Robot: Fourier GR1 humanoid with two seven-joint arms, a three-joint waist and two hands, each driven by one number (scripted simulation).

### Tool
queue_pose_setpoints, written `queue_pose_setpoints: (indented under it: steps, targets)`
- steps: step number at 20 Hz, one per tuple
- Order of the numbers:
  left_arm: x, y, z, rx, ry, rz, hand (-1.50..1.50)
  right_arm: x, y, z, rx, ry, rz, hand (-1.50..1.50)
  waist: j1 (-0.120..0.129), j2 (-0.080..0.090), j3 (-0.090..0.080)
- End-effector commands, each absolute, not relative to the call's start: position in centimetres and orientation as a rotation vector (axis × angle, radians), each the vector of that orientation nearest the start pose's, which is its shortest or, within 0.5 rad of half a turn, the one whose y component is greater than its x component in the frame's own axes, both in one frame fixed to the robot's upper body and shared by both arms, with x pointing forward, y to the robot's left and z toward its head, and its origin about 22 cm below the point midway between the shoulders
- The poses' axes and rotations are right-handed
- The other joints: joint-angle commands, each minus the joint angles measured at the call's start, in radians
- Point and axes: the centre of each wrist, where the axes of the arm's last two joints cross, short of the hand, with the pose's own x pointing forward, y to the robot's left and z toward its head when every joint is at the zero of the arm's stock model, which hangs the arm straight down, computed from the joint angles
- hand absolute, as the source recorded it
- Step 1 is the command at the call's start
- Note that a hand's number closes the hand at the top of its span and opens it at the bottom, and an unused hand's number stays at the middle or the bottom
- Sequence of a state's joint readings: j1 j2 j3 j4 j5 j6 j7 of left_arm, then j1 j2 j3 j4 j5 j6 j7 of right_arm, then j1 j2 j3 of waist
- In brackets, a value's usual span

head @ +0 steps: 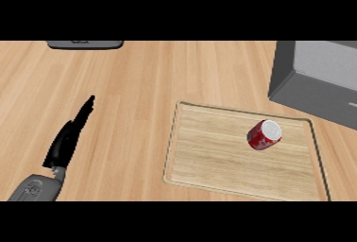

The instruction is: Pick the can from the tray and place it in the cardboard box

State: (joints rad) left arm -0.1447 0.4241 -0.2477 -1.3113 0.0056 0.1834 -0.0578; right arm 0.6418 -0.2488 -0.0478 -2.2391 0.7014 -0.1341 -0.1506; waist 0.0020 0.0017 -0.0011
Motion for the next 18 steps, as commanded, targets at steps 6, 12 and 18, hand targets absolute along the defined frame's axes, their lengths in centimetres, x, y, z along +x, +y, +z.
queue_pose_setpoints:
  steps: [6,12,18]
  targets:
    - [26.3,26.2,-0.8,0.32,-1.479,-0.407,0.0,12.8,-26.2,8.5,-0.937,-1.546,0.696,-1.5,0.001,-0.002,0.001]
    - [28.0,28.7,0.3,0.315,-1.46,-0.403,0.0,14.7,-27.1,7.6,-1.008,-1.578,0.69,-1.5,-0.004,-0.002,0.001]
    - [27.4,28.9,0.4,0.317,-1.455,-0.413,0.0,15.3,-24.5,7.3,-1.052,-1.587,0.706,-1.5,-0.004,-0.002,0.001]
